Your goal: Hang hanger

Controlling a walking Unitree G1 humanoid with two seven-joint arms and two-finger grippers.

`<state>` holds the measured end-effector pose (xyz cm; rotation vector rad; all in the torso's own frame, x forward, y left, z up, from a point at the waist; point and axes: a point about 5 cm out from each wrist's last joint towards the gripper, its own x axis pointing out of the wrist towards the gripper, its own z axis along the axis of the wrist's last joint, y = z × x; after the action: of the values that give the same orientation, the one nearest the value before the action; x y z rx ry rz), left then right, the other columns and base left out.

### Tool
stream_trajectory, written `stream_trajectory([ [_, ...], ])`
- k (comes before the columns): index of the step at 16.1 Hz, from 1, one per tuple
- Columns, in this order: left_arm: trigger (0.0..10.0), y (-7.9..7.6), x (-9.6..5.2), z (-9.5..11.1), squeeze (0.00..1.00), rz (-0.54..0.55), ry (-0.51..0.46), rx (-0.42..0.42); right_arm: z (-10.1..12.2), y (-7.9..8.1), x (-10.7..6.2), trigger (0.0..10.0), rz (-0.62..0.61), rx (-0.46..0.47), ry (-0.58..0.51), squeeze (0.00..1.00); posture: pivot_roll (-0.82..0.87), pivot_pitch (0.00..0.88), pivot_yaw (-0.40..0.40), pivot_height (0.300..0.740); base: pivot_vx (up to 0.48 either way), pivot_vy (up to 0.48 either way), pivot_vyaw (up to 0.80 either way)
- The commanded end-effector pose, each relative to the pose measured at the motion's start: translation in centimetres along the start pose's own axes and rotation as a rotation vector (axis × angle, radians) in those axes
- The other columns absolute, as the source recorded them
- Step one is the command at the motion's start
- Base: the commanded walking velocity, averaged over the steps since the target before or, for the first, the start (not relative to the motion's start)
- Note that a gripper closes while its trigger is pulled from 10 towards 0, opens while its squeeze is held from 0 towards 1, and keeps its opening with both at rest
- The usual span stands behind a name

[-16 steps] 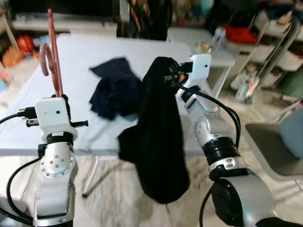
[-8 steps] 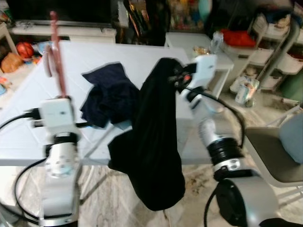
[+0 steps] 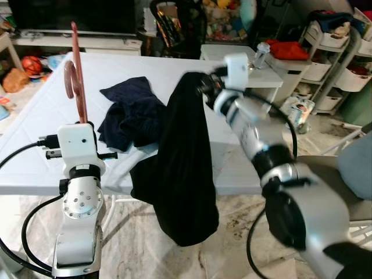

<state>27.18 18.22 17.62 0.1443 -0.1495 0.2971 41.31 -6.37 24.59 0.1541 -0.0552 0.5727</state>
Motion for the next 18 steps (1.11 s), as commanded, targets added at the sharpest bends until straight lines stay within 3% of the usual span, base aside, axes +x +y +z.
stream_trajectory([
  [1,10.0,-0.7,0.0,0.2,0.00,-0.012,-0.006,-0.014,2.6,0.2,0.8,10.0,-0.025,-0.026,-0.017,0.00,0.04,0.000,-0.149,0.740,0.000,0.000,0.00],
  [3,10.0,-0.9,-0.5,0.0,0.00,-0.004,0.002,-0.019,4.9,0.9,1.6,10.0,-0.078,-0.132,0.018,0.00,0.05,0.000,-0.167,0.740,0.000,0.000,0.00],
  [4,10.0,-0.9,-0.6,-0.1,0.00,-0.003,0.004,-0.020,6.0,0.9,1.7,10.0,-0.104,-0.126,-0.007,0.00,0.06,0.000,-0.174,0.740,0.000,0.000,0.00],
  [5,10.0,-1.0,-0.6,-0.2,0.00,-0.007,0.011,-0.024,8.5,1.4,1.9,10.0,-0.117,-0.112,-0.069,0.00,0.07,0.000,-0.181,0.740,0.000,0.000,0.00],
  [6,10.0,-1.2,-0.7,-0.2,0.00,-0.015,0.012,-0.039,12.9,2.1,1.9,10.0,-0.137,-0.132,-0.197,0.00,0.08,0.000,-0.190,0.740,0.000,0.000,0.00],
  [7,10.0,-1.3,-0.6,0.0,0.00,-0.016,0.001,-0.038,15.9,2.1,1.3,10.0,-0.179,-0.170,-0.290,0.00,0.08,0.000,-0.194,0.740,0.000,0.000,0.00],
  [8,10.0,-1.3,-0.6,0.1,0.00,-0.008,-0.006,-0.032,19.1,1.9,0.4,10.0,-0.212,-0.109,-0.414,0.00,0.08,0.000,-0.199,0.740,0.000,0.000,0.00],
  [10,10.0,-1.2,-0.7,0.1,0.00,0.001,-0.010,-0.036,21.4,1.7,-0.5,10.0,-0.244,-0.108,-0.504,0.00,0.08,0.000,-0.204,0.740,0.000,0.000,0.00],
  [11,10.0,-1.1,-0.7,0.2,0.00,0.013,-0.013,-0.040,23.4,1.5,-1.6,10.0,-0.263,-0.180,-0.587,0.00,0.08,0.000,-0.207,0.740,0.000,0.000,0.00],
  [13,10.0,-1.2,-0.8,0.2,0.00,0.013,-0.017,-0.042,22.4,1.0,-1.4,10.0,-0.267,-0.253,-0.565,0.00,0.07,0.000,-0.203,0.740,0.000,0.000,0.00],
  [15,10.0,-1.6,-0.7,0.3,0.00,-0.001,-0.022,-0.050,18.1,0.0,-0.3,10.0,-0.250,-0.332,-0.415,0.00,0.07,0.000,-0.198,0.740,0.000,0.000,0.00],
  [16,10.0,-1.8,-0.6,0.4,0.00,-0.012,-0.028,-0.056,13.8,-0.9,0.3,10.0,-0.244,-0.414,-0.253,0.00,0.06,0.000,-0.193,0.740,0.000,0.000,0.00],
  [17,10.0,-1.9,-0.5,0.6,0.00,-0.022,-0.040,-0.055,7.4,-2.6,0.1,10.0,-0.222,-0.456,-0.003,0.00,0.05,0.000,-0.181,0.740,0.000,0.000,0.00],
  [18,10.0,-1.9,-0.5,0.5,0.00,-0.031,-0.037,-0.056,3.4,-3.8,-0.7,10.0,-0.203,-0.404,0.139,0.00,0.05,0.000,-0.176,0.740,0.000,0.000,0.00],
])
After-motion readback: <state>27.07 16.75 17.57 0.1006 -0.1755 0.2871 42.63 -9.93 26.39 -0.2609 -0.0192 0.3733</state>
